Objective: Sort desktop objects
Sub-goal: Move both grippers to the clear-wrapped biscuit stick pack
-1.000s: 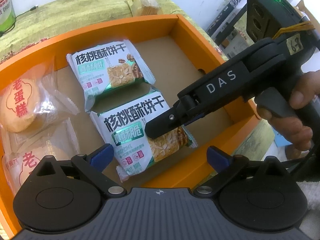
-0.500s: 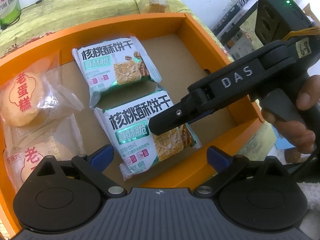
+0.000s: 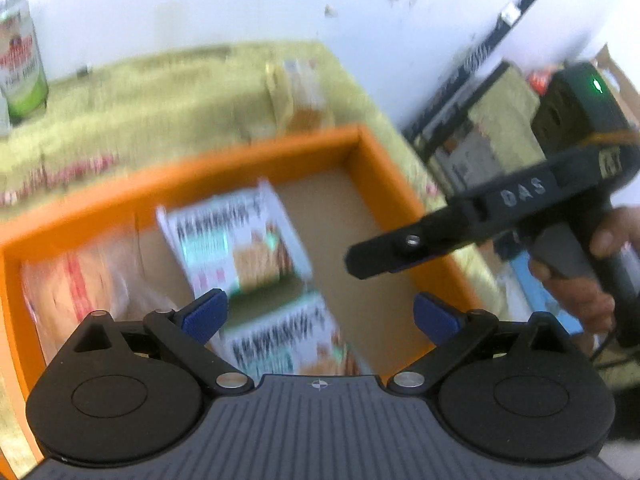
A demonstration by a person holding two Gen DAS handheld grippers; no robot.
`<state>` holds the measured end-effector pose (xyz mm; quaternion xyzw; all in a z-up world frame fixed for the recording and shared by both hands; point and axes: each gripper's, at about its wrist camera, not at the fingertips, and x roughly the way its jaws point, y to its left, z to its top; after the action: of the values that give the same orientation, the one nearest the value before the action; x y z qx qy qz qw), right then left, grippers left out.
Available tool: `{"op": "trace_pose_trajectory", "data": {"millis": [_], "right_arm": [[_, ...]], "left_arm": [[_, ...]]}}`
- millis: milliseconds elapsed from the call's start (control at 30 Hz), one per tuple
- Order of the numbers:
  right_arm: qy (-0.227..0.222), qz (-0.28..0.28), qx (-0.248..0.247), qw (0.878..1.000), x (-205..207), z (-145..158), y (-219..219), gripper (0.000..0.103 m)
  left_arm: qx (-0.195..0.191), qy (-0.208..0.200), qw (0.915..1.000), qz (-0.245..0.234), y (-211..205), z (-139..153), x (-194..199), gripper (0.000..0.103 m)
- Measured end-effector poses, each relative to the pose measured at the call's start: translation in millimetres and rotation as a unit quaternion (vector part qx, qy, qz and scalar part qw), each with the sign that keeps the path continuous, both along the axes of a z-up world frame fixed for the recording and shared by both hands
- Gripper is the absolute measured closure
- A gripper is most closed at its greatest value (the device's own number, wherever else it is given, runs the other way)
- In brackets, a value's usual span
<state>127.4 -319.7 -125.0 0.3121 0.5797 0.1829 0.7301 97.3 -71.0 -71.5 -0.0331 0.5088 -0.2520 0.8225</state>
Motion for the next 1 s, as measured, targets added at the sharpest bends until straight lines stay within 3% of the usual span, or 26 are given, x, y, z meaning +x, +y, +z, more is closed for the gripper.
{"op": "trace_pose_trajectory", "data": {"millis": [200, 333, 467, 600, 700, 933, 1000], "right_arm": [[-0.064, -0.034, -0.024, 0.997, 45.3, 43.7, -35.7, 0.026], [-0.091, -0.053, -0.11, 0.988, 96.8, 49.8, -50.1, 0.026], [-0.088, -0.057, -0.193, 0.976, 149.3, 30.6, -43.4, 0.027], [-0.066, -0.043, -0.237, 0.968, 191.6, 6.6, -14.4, 0.038], [-0.041, -0.034, -0.261, 0.964, 203.3, -12.8, -8.7, 0.055], [-0.031, -0.049, -0.226, 0.972, 202.0, -21.1, -22.4, 0.059], [-0.031, -0.062, -0.165, 0.984, 201.9, -21.6, -30.6, 0.06]], "left_arm": [[0.004, -0.047, 0.9988, 0.012, -14.5, 20.9, 53.7, 0.003], [0.028, -0.085, 0.9959, 0.009, -29.0, 17.0, 86.2, 0.003], [0.042, -0.094, 0.9946, 0.001, -43.2, 1.9, 110.5, 0.003], [0.044, -0.079, 0.9959, 0.002, -48.3, -15.1, 123.8, 0.003], [0.045, -0.067, 0.9967, 0.005, -44.0, -25.4, 129.7, 0.004], [0.021, -0.05, 0.9985, 0.01, -27.6, -38.7, 142.6, 0.003], [0.02, -0.049, 0.9985, 0.01, -26.4, -40.3, 143.4, 0.003]]}}
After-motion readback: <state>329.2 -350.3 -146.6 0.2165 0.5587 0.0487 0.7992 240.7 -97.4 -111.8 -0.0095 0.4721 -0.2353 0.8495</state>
